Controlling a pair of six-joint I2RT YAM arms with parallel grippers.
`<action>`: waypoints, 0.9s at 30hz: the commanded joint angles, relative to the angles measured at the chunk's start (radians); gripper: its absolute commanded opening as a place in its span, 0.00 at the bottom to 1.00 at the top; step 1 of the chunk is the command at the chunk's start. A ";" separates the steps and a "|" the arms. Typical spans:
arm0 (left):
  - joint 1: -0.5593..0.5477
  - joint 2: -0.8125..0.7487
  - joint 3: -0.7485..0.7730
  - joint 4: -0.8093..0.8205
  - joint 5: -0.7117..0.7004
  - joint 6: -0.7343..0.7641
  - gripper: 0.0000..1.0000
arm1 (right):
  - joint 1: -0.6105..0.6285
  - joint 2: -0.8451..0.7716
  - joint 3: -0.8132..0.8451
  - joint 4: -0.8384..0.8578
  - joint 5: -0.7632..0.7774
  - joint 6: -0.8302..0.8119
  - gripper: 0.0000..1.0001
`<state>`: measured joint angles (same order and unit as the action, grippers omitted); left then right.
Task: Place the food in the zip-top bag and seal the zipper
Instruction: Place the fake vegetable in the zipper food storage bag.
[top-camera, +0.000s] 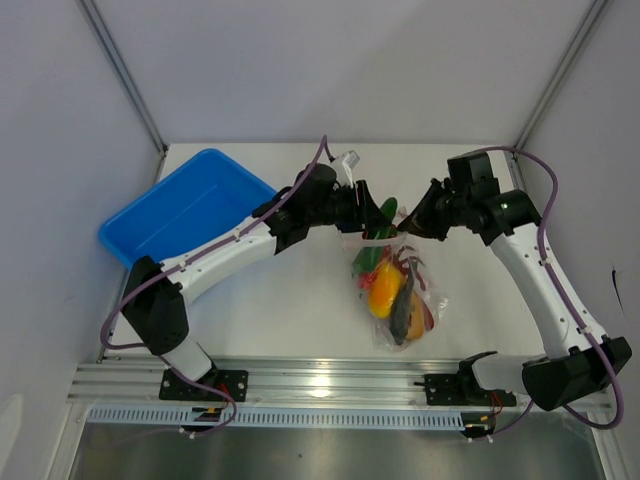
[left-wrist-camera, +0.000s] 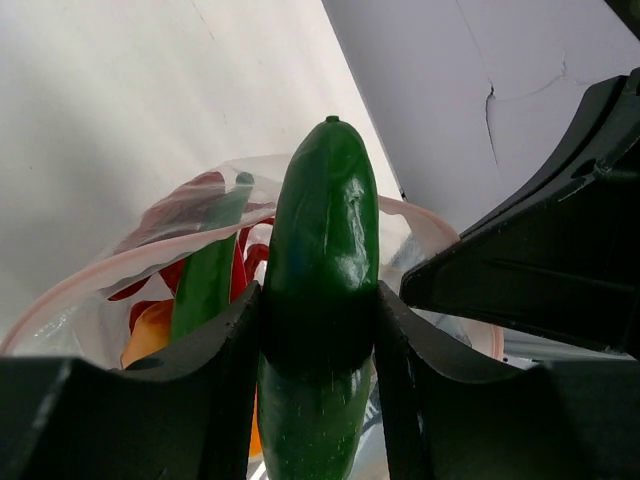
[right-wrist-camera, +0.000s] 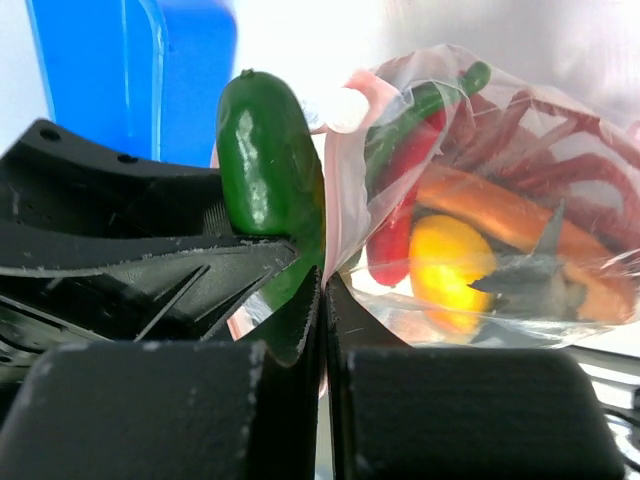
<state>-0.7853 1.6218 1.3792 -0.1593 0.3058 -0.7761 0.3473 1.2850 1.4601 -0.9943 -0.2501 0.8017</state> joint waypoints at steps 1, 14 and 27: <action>-0.006 -0.056 -0.006 0.012 0.012 0.023 0.00 | -0.008 -0.042 0.002 0.071 -0.017 0.073 0.00; -0.006 -0.028 0.132 -0.281 0.162 0.193 0.01 | -0.013 -0.010 0.065 0.033 0.127 -0.093 0.00; -0.006 0.099 0.216 -0.410 0.331 0.176 0.01 | -0.007 0.004 0.126 0.031 0.175 -0.217 0.00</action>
<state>-0.7853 1.6943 1.5501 -0.4934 0.5400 -0.6018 0.3439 1.2922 1.5269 -1.0306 -0.1272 0.6338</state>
